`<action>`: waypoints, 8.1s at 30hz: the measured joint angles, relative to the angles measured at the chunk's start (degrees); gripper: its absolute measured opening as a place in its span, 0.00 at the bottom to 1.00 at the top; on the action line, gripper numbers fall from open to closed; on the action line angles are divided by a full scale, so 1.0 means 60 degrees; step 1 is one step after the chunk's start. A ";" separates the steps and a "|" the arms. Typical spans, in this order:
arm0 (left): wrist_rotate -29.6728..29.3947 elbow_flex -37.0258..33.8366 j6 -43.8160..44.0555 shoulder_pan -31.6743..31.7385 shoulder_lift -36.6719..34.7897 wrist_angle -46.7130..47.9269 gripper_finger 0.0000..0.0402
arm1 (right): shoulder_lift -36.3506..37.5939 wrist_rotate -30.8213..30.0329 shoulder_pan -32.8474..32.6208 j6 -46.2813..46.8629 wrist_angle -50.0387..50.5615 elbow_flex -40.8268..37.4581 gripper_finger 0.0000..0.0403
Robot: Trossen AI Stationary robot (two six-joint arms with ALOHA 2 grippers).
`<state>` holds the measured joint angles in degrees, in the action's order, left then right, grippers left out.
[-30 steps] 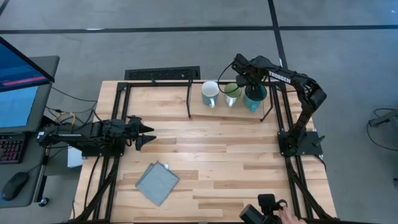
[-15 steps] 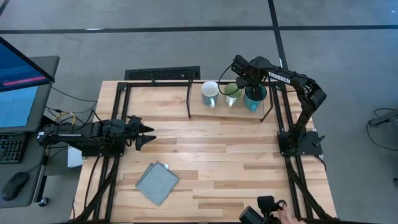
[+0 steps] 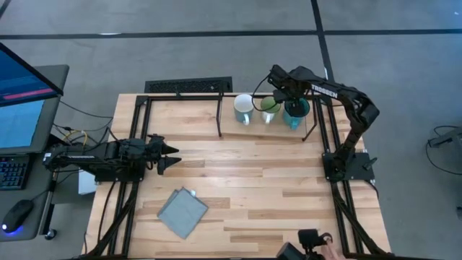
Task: Stack small to large cups/mugs on shelf
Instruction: Return to Home Position
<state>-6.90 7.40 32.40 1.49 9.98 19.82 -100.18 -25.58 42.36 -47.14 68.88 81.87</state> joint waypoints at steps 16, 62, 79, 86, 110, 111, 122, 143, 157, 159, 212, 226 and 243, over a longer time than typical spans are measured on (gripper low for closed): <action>0.0004 0.0000 -0.0004 0.0001 -0.0002 0.0000 0.65 | 0.0513 -0.1069 -0.0641 0.0445 0.0477 0.0505 0.75; -0.0137 0.0532 -0.2100 0.0002 0.0000 -0.4020 0.65 | 0.9785 0.6683 -0.5636 0.7622 -1.1263 -0.6727 0.75; -0.3767 0.0528 -0.3896 0.0454 -0.0004 -0.3397 0.65 | 1.2880 0.6250 -0.3797 0.8884 -1.3916 -1.0710 0.75; -0.3201 0.0517 -0.3610 0.1653 -0.0004 -0.2738 0.65 | 1.4283 0.5999 -0.3088 0.9042 -1.2183 -1.0710 0.75; -0.2386 -0.0027 -0.3599 0.2818 -0.0004 -0.3402 0.65 | 1.6680 0.4873 -0.2789 0.9039 -1.2843 -1.2769 0.75; -0.2338 -0.0093 -0.3596 0.2818 -0.0004 -0.3491 0.65 | 1.6683 0.4799 -0.2786 0.9044 -1.3001 -1.2859 0.75; -0.2149 -0.0678 -0.3457 0.2818 -0.0007 -0.4066 0.65 | 1.6688 0.4739 -0.2786 0.9472 -1.3726 -1.3577 0.75; -0.2142 -0.1124 -0.3218 0.2814 -0.0114 -0.4538 0.65 | 1.6691 0.4263 -0.2789 0.9270 -1.3445 -1.3584 0.75; -0.2413 -0.1123 -0.3603 0.2814 -0.0370 -0.4067 0.65 | 1.6672 0.4198 -0.2811 0.7410 -1.2918 -1.3594 0.75; -0.2288 -0.1066 -0.3599 0.2814 -0.0364 -0.3836 0.65 | 1.6672 0.4205 -0.2811 0.7564 -1.2931 -1.3595 0.75; -0.2157 -0.1027 -0.3610 0.2621 -0.0350 -0.3677 0.65 | 1.6680 0.4265 -0.2811 0.7938 -1.2976 -1.3599 0.75; -0.2157 -0.1027 -0.3611 0.2621 -0.0350 -0.3677 0.65 | 1.6680 0.4261 -0.2811 0.7935 -1.2979 -1.3599 0.75; -0.2157 -0.1027 -0.3614 0.2621 -0.0350 -0.3681 0.65 | 1.6680 0.4261 -0.2811 0.7935 -1.2980 -1.3599 0.75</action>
<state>-19.84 1.23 10.72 17.21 7.88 -2.26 -0.10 -0.01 25.50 0.47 -8.99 0.27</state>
